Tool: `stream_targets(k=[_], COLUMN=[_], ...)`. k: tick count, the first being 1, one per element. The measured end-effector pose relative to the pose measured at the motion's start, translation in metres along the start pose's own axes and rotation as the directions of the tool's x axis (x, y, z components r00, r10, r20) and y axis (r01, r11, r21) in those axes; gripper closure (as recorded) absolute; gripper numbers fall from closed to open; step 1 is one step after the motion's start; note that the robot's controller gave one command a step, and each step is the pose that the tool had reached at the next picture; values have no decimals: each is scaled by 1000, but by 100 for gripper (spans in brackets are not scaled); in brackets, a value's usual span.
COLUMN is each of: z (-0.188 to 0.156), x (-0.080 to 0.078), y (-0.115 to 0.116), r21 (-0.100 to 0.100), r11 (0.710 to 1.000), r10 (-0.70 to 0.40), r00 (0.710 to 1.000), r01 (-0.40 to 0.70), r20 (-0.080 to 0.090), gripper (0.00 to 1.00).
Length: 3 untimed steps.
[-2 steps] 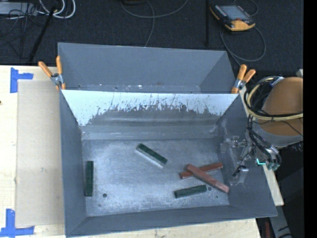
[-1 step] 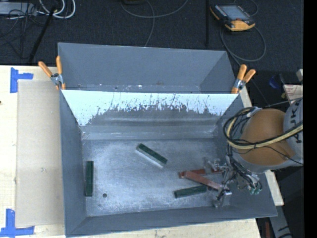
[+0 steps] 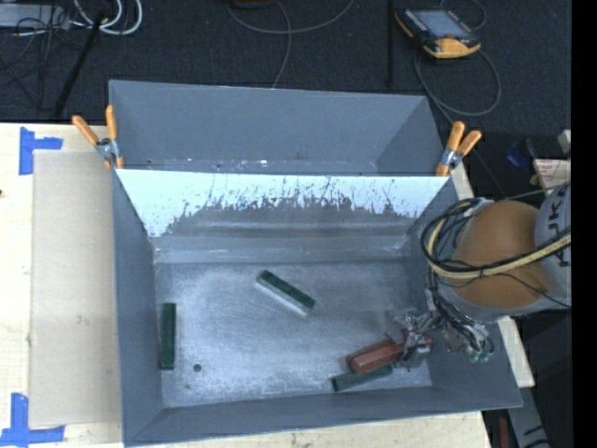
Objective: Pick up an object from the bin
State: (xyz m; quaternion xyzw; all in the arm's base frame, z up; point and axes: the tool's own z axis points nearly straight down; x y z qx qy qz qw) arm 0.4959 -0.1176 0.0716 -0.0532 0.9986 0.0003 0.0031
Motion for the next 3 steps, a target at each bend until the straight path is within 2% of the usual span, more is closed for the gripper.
stream_targets(k=[2,3], z=[-189,-142], x=[-13,-55], y=[-15,-14], r21=[4,-1], r11=[1000,1000], r10=[11,30], r00=[1000,1000], r01=[-11,-30], r20=[3,-6], gripper=[100,100])
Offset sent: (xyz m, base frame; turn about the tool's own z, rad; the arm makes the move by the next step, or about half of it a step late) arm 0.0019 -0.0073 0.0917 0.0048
